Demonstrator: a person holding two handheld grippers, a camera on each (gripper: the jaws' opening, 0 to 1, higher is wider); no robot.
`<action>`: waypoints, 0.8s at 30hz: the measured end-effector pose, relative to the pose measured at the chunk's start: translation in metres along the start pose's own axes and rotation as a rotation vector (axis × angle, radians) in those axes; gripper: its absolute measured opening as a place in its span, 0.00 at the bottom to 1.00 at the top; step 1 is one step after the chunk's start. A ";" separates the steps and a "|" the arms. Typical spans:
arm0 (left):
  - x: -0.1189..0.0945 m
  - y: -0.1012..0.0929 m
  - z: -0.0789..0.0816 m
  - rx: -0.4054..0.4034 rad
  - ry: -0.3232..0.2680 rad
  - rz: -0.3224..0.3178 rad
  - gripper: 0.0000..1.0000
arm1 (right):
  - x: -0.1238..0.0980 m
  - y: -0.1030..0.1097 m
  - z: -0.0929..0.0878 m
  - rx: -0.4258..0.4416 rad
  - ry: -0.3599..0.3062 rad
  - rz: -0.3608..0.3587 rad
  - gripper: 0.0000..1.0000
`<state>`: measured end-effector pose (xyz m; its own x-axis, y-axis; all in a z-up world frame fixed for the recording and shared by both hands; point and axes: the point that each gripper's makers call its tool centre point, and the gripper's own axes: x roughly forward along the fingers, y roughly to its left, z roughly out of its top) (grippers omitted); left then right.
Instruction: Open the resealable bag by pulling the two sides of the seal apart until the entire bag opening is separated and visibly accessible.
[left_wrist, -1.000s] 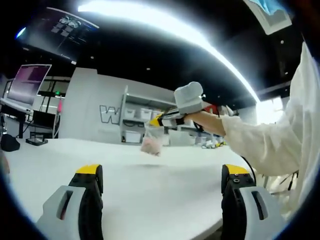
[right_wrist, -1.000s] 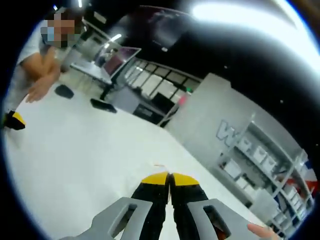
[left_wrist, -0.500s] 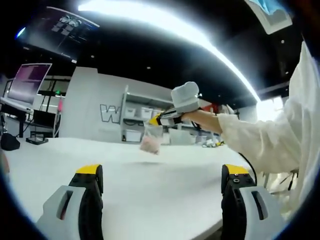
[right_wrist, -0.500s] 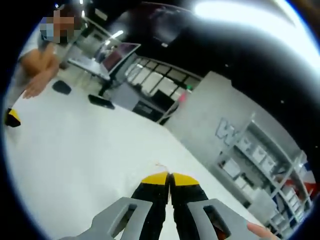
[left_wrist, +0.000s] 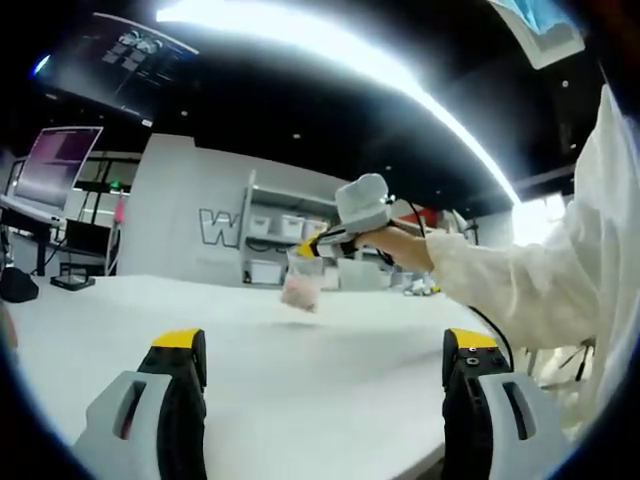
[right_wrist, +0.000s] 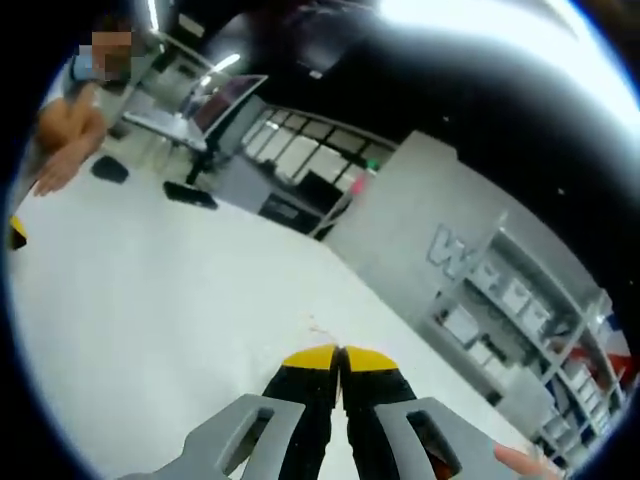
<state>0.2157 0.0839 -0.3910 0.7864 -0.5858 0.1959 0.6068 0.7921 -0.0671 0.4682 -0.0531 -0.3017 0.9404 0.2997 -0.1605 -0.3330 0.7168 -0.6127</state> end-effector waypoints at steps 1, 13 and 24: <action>0.001 0.000 0.000 -0.001 0.001 -0.001 0.96 | 0.001 -0.001 -0.001 0.005 0.002 -0.003 0.00; 0.005 0.004 -0.001 0.002 0.008 -0.005 0.96 | 0.015 -0.007 -0.009 0.028 0.019 -0.008 0.00; 0.005 0.008 -0.004 0.001 0.012 -0.002 0.96 | 0.044 -0.035 -0.027 0.050 0.064 -0.088 0.00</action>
<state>0.2251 0.0862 -0.3940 0.7868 -0.5891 0.1840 0.6079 0.7912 -0.0663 0.5229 -0.0820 -0.3081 0.9680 0.1950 -0.1580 -0.2508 0.7692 -0.5877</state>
